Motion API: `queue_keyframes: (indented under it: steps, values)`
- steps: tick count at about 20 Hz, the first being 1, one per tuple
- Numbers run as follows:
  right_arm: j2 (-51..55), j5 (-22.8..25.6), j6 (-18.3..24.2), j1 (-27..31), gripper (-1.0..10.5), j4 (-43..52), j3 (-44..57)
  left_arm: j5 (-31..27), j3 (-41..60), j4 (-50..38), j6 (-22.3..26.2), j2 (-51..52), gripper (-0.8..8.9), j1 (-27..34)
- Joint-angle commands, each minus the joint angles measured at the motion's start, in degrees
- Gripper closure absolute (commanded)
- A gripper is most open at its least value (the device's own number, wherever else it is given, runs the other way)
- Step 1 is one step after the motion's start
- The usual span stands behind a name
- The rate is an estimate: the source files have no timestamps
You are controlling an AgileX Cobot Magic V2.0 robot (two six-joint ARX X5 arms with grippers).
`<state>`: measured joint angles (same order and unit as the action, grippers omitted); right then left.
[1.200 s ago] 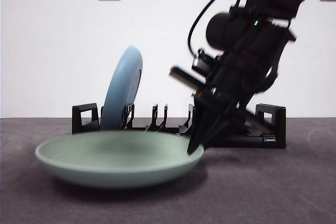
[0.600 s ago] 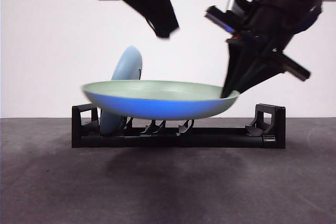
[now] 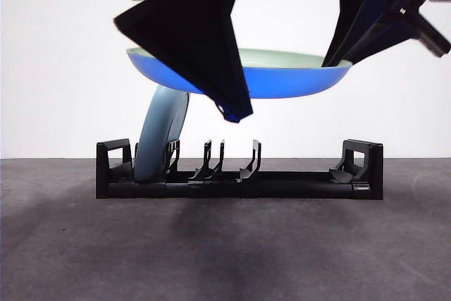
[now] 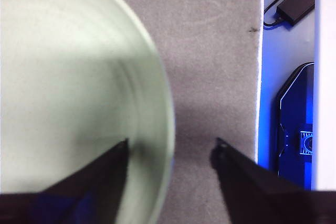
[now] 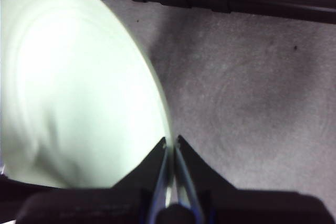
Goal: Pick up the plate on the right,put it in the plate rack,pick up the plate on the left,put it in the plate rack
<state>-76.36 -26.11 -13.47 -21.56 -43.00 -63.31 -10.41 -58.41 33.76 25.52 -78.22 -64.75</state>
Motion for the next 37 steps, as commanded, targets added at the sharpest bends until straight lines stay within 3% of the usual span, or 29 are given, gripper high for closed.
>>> queue_keyframes:
  steps: [1,11,12,15,19,23,26,30,37]
  values:
    - [1.27,-1.01,0.09,0.52,9.6,0.07,0.11,-0.11,0.17,0.33,0.33,-0.48,8.22,-0.15]
    - [4.13,-0.92,0.76,0.63,9.4,-0.39,0.11,-0.24,0.17,0.79,0.42,-0.48,8.22,-0.57]
    - [4.37,-0.81,1.07,0.74,9.0,-0.39,0.11,-0.22,0.17,0.59,0.42,-0.48,8.22,-0.81]
    - [5.14,-0.81,1.14,2.05,6.1,0.28,0.11,-0.2,0.17,0.42,0.42,-0.48,8.22,-1.18]
    - [7.76,-0.72,1.16,4.52,5.9,2.45,0.11,-0.2,0.17,-1.99,0.39,-0.48,8.22,-1.18]
    - [13.73,1.42,1.11,7.48,6.0,9.46,0.11,-0.07,0.17,-9.84,-0.68,-0.48,8.22,-1.07]
    - [19.39,8.59,1.16,9.55,6.0,12.85,0.11,1.36,0.17,-18.97,-5.88,-0.46,8.22,0.96]
    - [25.38,14.49,1.6,11.47,6.0,14.12,0.11,14.88,0.17,-30.71,-15.65,-0.46,8.22,8.04]
    - [28.76,16.02,2.99,11.87,6.0,13.81,0.11,29.9,0.17,-45.33,-29.7,-0.48,8.22,18.84]
